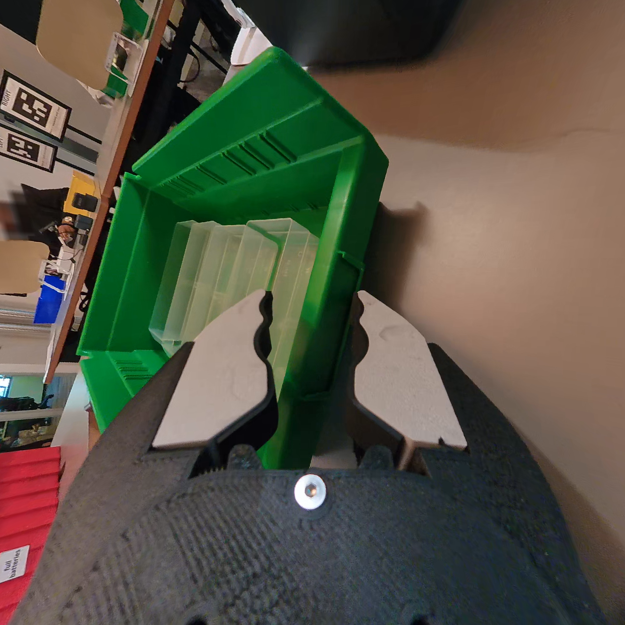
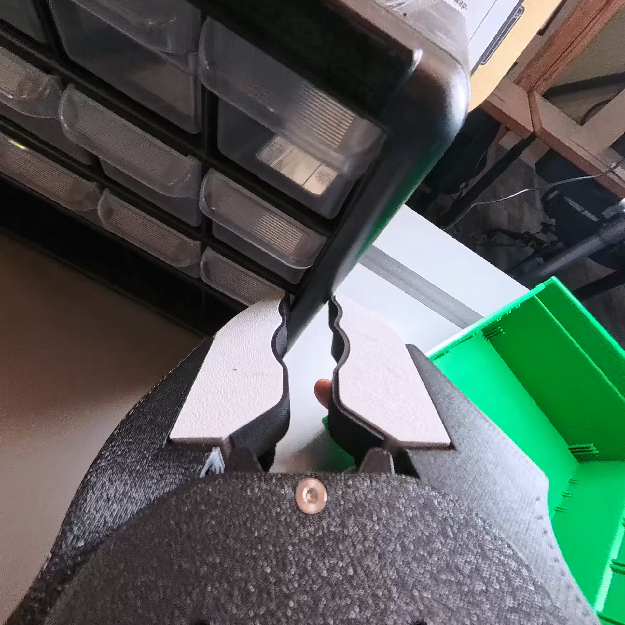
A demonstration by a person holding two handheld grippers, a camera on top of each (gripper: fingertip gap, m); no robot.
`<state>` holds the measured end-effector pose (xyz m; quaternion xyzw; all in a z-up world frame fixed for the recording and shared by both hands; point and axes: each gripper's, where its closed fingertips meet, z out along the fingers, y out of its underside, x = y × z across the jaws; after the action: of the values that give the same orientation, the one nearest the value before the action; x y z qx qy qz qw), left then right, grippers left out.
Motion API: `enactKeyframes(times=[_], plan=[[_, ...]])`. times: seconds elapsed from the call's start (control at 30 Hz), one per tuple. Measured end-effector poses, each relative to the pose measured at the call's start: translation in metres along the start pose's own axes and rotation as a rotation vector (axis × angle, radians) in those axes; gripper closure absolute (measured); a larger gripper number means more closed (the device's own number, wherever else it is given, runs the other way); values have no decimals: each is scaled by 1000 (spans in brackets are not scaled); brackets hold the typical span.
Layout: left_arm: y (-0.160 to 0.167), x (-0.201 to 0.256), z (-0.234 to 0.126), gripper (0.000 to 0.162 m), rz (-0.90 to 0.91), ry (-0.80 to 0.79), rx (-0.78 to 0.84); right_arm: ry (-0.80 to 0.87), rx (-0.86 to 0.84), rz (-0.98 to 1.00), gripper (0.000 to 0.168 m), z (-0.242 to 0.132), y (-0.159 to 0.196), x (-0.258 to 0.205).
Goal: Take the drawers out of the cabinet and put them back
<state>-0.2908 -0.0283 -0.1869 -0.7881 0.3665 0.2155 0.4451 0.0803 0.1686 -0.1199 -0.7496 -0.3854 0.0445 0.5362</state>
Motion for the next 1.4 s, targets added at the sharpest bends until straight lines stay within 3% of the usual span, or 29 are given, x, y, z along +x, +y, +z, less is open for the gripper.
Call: enactKeyframes(times=[0.3, 0.63, 0.87, 1.17, 1.27, 1.4], plan=[[8, 5, 0, 111, -11, 7, 5, 25, 30, 5, 146, -2, -1, -3], [15, -3, -3, 114, 13, -112, 17, 41, 66, -6, 140, -4, -2, -6], [18, -6, 1, 120, 66, -151, -4, 36, 191, 43, 139, -38, -36, -4], [20, -8, 1, 120, 73, -168, -20, -142, 332, 45, 139, -27, -22, -67], [18, -5, -2, 118, 20, -94, -14, -204, 368, 49, 139, -26, -19, -88], [3, -22, -18, 116, -236, 45, 63, -241, 400, 7, 138, -30, -20, -102]])
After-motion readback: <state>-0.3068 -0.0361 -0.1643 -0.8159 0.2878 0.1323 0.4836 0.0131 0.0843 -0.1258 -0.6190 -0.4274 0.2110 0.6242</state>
